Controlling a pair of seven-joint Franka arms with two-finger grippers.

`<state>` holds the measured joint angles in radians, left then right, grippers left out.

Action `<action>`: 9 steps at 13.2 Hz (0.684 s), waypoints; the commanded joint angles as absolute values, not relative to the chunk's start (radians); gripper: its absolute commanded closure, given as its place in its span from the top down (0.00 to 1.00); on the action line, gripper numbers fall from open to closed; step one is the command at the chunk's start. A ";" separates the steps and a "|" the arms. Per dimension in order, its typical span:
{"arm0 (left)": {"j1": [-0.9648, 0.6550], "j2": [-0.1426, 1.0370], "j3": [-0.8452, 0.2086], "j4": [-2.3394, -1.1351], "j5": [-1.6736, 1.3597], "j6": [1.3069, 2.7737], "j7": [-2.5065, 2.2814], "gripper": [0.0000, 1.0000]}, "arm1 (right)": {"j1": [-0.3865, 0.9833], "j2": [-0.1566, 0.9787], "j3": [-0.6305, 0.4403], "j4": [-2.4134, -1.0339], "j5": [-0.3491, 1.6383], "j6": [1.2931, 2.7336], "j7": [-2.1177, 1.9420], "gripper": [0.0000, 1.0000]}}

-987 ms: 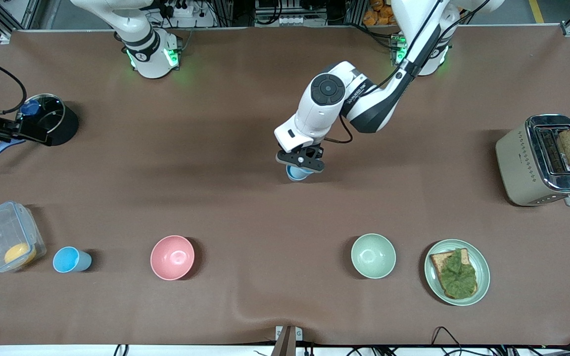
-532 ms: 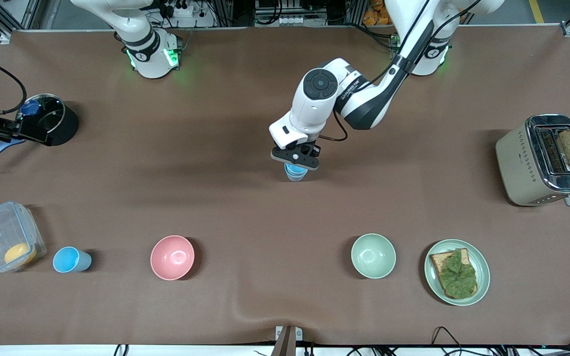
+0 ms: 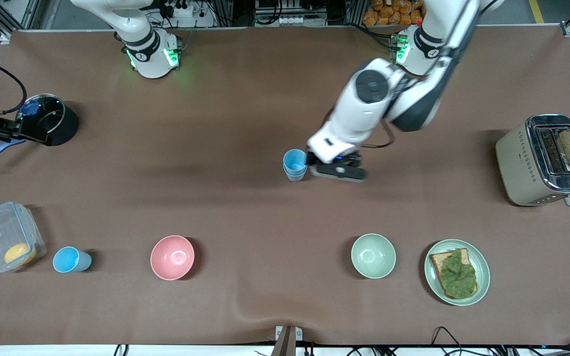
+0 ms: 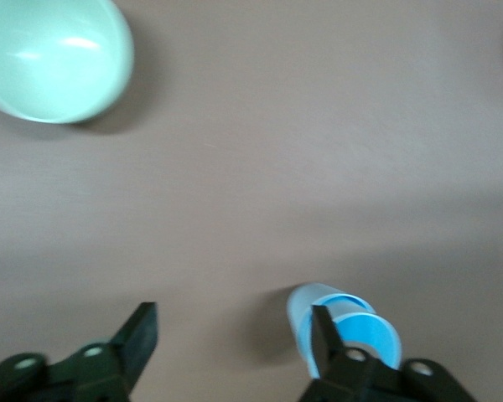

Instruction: Stack blue cups with both arms

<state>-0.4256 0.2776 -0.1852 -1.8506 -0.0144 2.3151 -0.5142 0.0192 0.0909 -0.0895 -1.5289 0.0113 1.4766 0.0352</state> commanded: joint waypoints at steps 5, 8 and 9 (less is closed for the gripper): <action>-0.088 -0.032 -0.256 -1.921 0.008 2.112 -0.512 1.00 | 0.003 0.092 -0.077 -1.526 -0.006 1.468 0.049 1.00; -0.042 -0.116 -0.244 -1.919 0.014 2.024 -0.477 1.00 | 0.005 0.091 -0.077 -1.526 -0.006 1.468 0.049 1.00; -0.017 -0.145 -0.217 -1.908 0.014 1.973 -0.474 1.00 | 0.003 0.092 -0.077 -1.526 -0.006 1.468 0.049 1.00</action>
